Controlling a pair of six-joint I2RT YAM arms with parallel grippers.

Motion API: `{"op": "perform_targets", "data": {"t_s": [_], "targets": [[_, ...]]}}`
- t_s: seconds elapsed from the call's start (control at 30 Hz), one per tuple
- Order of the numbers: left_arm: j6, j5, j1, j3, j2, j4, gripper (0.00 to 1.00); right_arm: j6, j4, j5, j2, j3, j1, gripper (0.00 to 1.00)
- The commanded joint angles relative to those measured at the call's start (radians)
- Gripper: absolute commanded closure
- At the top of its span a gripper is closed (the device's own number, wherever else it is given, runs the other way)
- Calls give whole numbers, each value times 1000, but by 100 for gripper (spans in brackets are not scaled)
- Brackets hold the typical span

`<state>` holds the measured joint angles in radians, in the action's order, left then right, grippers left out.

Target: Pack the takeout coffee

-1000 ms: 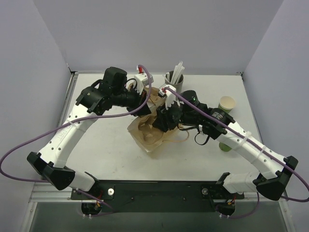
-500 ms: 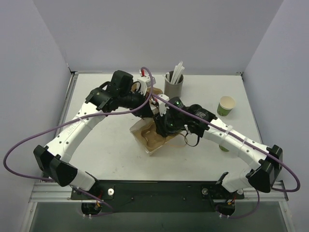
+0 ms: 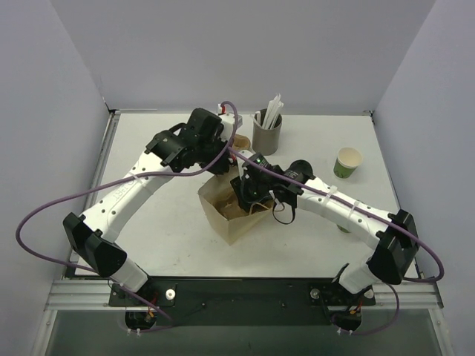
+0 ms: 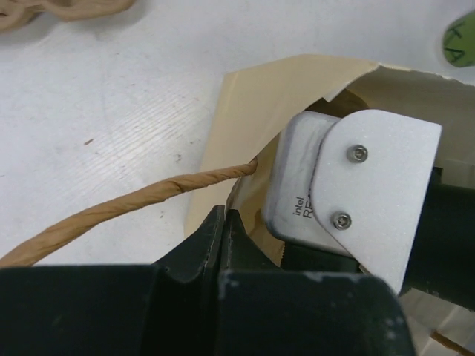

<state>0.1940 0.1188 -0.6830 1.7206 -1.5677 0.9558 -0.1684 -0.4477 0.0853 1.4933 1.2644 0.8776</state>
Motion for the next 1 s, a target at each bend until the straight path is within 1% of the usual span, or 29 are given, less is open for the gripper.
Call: {"op": "perform_targets", "data": {"t_s": [0.0,0.13,0.27,0.47,0.73,0.77,0.97], "targets": [[-42,-246,-49,50,9,-18,100,-2,-40,-2,39,0,9,71],[-57,-289,-55,17,46,-80,100,-16,-51,-2,51,-7,9,71],[-87,-194,-55,-42,75,-166,100,-13,-63,-1,74,4,9,71],[-88,-162,-53,-70,66,-212,100,-11,-68,-2,88,3,9,71],[-94,-119,-53,-76,66,-238,100,-20,-69,-22,108,13,9,70],[-93,-96,-53,-78,67,-241,100,-20,-71,-24,111,15,9,70],[-103,-74,-53,-67,66,-232,100,-31,-75,-42,120,35,9,69]]}}
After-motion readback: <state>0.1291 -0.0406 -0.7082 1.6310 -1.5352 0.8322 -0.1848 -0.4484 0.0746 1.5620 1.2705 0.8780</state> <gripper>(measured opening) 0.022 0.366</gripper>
